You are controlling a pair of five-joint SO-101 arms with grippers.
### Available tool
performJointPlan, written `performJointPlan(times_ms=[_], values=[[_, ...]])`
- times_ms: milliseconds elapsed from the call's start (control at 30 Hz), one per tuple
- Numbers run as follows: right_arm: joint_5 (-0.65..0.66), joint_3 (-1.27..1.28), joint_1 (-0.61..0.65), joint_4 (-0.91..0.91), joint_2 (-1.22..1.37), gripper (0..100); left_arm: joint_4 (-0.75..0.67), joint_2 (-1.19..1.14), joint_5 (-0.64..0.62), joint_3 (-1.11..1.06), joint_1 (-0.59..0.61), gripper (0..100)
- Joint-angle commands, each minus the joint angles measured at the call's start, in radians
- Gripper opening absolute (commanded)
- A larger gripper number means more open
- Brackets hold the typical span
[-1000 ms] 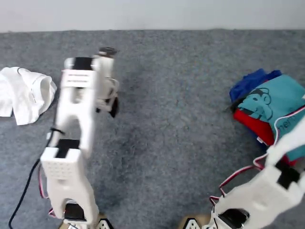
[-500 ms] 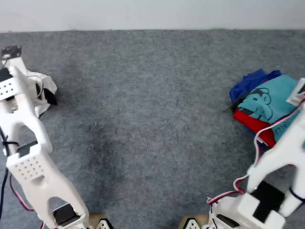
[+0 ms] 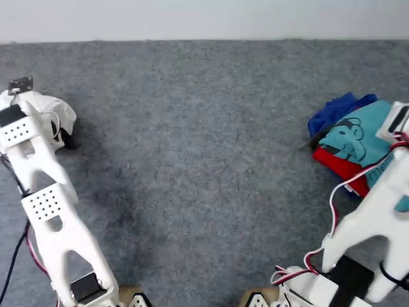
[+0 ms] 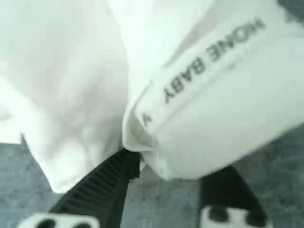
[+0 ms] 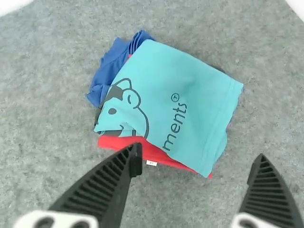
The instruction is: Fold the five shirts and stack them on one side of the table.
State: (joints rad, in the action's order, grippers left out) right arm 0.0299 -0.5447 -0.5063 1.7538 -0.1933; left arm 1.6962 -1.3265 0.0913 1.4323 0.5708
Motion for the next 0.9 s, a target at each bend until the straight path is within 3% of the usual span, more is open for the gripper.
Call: performJointPlan(times_ms=[0,167,367,500,733,867], values=[[0.006,0.025,0.024,0.041,-0.035,35.5,0.052,-0.028,0.000,0.156,-0.011,1],[0.006,0.118,0.111,0.041,-0.035,35.5,0.063,0.077,-0.006,0.246,-0.061,1],[0.006,0.137,0.148,0.041,-0.035,35.5,0.063,0.477,-0.006,0.058,-0.207,1],[0.006,0.140,0.147,0.041,-0.035,35.5,0.063,0.830,0.000,-0.185,-0.390,1],[0.006,0.140,0.148,0.041,-0.035,35.5,0.060,1.415,0.012,-0.654,-0.822,1],[0.006,0.140,0.148,0.041,-0.035,35.5,0.060,1.695,0.144,-0.842,-1.026,1]])
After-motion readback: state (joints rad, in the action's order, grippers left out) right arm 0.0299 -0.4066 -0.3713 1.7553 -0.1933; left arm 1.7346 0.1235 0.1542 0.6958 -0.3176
